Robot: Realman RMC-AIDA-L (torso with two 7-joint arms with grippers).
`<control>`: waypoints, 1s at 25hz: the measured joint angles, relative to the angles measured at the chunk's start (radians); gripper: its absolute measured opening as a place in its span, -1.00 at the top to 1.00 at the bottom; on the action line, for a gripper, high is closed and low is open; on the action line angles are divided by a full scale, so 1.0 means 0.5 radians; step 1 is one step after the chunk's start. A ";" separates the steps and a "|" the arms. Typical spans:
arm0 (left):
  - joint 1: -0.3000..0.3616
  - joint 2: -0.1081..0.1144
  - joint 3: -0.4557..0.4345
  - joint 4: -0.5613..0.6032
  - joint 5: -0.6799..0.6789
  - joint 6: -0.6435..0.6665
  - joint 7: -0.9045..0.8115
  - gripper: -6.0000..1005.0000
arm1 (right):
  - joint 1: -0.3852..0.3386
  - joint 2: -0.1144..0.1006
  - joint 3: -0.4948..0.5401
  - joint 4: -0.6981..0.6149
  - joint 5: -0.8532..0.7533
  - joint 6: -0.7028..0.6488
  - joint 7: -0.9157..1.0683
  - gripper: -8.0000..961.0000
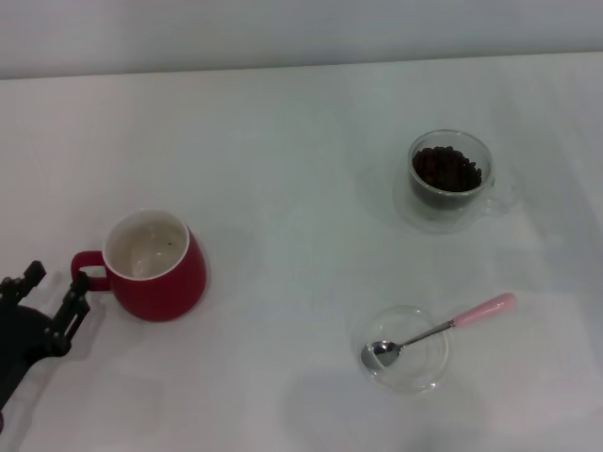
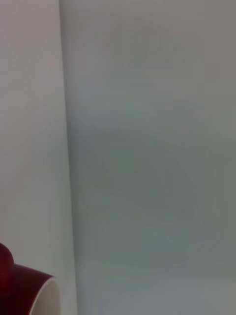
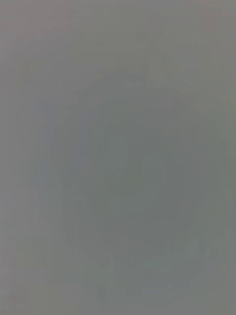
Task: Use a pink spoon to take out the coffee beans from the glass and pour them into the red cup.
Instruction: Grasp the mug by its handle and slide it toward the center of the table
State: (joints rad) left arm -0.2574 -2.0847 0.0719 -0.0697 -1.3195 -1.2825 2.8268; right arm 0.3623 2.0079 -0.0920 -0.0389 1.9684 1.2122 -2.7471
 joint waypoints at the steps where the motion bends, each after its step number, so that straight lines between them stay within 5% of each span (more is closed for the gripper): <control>1: -0.008 0.000 0.004 -0.002 0.002 0.011 -0.001 -0.16 | -0.002 0.000 0.000 0.000 0.000 0.002 0.001 -0.23; 25: -0.088 0.003 0.007 -0.011 0.024 0.055 0.000 -0.09 | -0.009 0.000 0.000 0.020 0.008 0.021 0.005 -0.23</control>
State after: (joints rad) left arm -0.3012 -2.0831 0.0752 -0.0753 -1.3074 -1.2550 2.8267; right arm 0.3578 2.0078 -0.0920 -0.0290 1.9726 1.2227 -2.7448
